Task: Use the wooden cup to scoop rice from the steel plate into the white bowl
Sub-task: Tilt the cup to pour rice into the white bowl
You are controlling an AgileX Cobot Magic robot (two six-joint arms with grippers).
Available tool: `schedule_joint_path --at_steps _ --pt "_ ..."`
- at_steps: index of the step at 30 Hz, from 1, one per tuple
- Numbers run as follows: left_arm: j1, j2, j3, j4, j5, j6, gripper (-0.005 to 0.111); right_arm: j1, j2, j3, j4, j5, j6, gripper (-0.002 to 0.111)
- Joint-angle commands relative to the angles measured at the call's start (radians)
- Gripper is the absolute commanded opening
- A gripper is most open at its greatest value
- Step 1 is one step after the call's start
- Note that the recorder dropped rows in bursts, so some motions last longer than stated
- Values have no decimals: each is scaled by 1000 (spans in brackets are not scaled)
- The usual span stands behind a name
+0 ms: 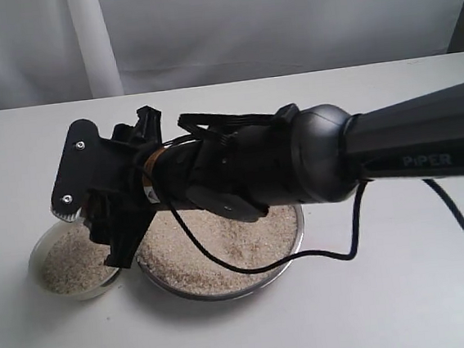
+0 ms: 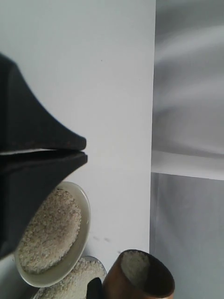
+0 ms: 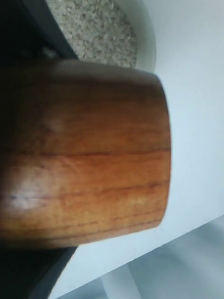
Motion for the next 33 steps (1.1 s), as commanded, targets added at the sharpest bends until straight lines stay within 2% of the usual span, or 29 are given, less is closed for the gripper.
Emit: schedule_joint_path --at_steps 1,22,33 --pt "-5 0 -6 -6 -7 -2 0 19 33 -64 -27 79 -43 3" --pt "-5 0 -6 -6 -7 -2 0 55 119 -203 -94 337 -272 3" --pt "-5 0 -6 -6 -7 -2 0 55 119 -205 -161 376 -351 3"
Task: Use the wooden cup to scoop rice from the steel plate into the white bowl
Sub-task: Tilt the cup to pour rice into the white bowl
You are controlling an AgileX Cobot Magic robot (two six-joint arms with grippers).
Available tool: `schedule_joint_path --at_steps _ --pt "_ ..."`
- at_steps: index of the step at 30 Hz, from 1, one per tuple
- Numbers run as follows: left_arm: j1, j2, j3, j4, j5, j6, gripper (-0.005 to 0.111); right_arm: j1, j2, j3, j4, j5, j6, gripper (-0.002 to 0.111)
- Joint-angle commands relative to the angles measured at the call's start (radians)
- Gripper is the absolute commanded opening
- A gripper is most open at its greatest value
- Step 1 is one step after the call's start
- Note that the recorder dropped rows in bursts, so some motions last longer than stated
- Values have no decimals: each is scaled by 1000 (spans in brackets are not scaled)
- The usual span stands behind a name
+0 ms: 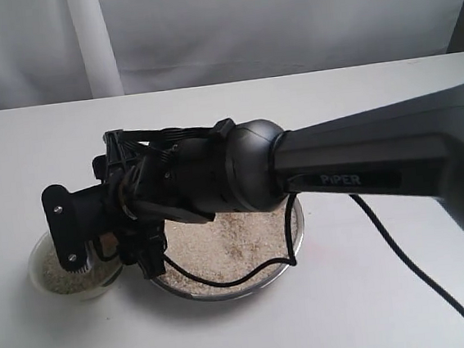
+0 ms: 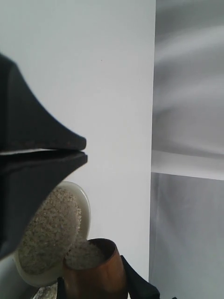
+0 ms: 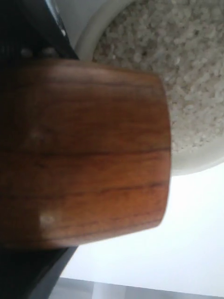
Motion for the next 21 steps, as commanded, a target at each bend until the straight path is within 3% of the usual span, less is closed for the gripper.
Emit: schedule_joint_path --at_steps 1,21 --pt "-5 0 -6 -6 -7 -2 0 6 -8 -9 -30 12 -38 3" --pt "-5 0 -6 -6 -7 -2 0 14 -8 -9 -81 36 -124 3"
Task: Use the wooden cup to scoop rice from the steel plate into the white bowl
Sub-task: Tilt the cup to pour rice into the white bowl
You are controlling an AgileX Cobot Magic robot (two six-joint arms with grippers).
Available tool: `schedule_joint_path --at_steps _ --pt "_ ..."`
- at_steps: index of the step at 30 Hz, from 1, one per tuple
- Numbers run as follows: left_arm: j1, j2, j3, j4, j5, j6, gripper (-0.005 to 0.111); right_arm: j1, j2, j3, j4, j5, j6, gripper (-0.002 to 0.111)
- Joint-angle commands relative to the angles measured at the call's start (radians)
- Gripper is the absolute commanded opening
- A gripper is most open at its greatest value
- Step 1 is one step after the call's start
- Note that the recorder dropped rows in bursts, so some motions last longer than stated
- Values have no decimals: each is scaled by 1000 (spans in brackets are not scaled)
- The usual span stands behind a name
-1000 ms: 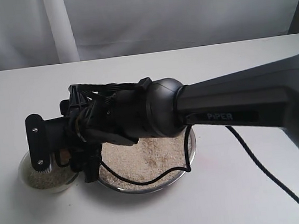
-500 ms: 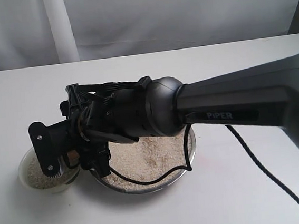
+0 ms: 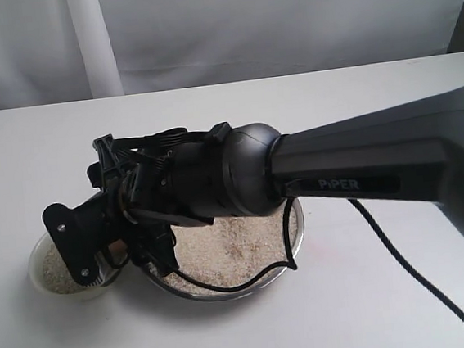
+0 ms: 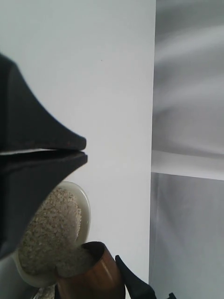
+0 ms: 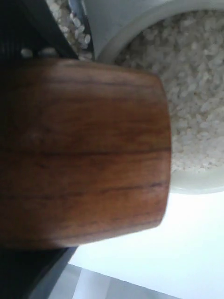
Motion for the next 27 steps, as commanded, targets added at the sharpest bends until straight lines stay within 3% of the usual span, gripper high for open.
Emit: schedule_joint_path --at_steps 1,27 --pt "-5 0 -6 -6 -7 -2 0 2 -8 -9 -21 -1 -14 3" --pt "-5 0 -6 -6 -7 -2 0 61 -8 -79 -125 108 -65 3"
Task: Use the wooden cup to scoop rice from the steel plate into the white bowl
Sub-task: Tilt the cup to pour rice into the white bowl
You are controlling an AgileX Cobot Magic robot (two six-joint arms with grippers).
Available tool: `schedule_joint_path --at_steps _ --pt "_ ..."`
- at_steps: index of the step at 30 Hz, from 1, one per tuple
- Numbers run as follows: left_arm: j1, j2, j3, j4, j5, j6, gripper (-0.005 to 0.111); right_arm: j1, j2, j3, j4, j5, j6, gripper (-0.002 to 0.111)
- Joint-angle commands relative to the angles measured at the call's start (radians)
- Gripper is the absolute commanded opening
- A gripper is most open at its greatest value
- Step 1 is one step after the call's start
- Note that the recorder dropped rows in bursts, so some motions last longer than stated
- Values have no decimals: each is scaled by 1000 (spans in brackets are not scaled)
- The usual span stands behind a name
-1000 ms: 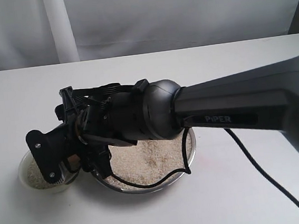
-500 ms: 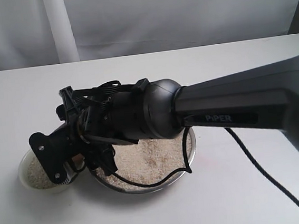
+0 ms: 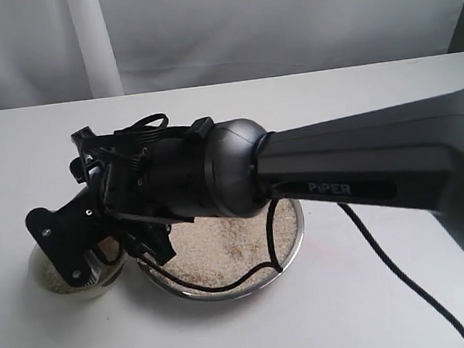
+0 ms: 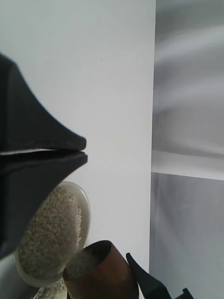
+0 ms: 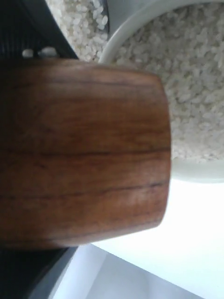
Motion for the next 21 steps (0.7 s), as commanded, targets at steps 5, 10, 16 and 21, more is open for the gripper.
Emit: schedule_joint_path --at_steps 5,10,16,21 --pt "-5 0 -6 -6 -7 -2 0 42 -8 -9 -122 -1 -17 3" --pt "-5 0 -6 -6 -7 -2 0 42 -8 -9 -185 3 -17 3" --pt "-5 0 -6 -6 -7 -2 0 42 -8 -9 -270 3 -17 3" --pt "-5 0 -6 -6 -7 -2 0 46 -8 -9 -329 7 -17 3"
